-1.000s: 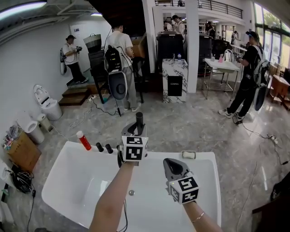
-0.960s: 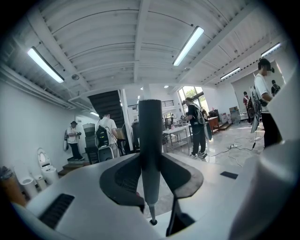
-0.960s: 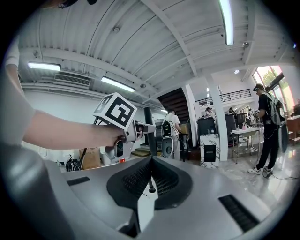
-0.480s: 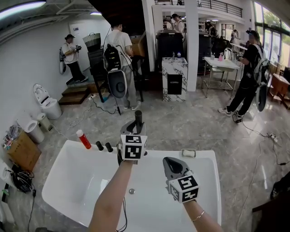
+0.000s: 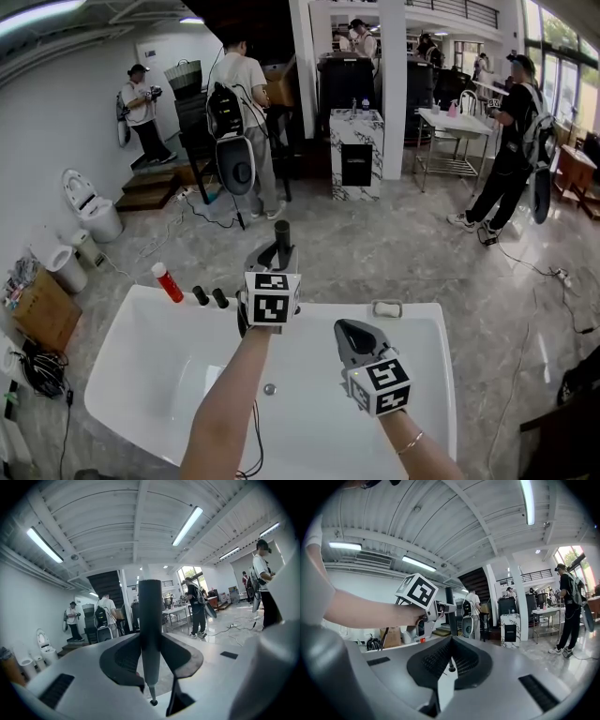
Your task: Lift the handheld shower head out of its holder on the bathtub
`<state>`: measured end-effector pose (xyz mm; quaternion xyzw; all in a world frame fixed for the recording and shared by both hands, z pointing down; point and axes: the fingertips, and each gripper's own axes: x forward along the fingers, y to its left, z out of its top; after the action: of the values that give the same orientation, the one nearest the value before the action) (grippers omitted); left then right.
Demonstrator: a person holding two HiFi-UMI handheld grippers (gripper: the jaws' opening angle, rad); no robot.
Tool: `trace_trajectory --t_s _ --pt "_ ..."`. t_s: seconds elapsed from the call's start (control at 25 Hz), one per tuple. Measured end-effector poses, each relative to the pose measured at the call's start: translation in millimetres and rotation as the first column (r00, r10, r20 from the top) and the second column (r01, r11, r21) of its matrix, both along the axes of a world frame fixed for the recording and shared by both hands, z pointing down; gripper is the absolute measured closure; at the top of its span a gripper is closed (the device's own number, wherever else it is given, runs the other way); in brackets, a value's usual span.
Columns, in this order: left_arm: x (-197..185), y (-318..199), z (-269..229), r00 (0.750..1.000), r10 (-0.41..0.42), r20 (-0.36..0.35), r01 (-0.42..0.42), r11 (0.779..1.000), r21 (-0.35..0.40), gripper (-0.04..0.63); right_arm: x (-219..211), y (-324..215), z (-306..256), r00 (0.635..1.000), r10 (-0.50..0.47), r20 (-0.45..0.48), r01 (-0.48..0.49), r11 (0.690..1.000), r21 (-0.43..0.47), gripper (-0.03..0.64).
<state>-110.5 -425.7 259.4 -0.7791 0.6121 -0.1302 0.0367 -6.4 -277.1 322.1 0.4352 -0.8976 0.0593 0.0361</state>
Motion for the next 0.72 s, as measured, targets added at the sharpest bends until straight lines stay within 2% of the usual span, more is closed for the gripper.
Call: trace_trajectory --t_s 0.72 --pt "-6.9 -22.8 10.5 1.000 -0.007 0.007 0.007 1.000 0.003 0.448 0.9 -24.1 20.1 1.000 0.021 0.004 -0.021 1.000 -0.019 0.614"
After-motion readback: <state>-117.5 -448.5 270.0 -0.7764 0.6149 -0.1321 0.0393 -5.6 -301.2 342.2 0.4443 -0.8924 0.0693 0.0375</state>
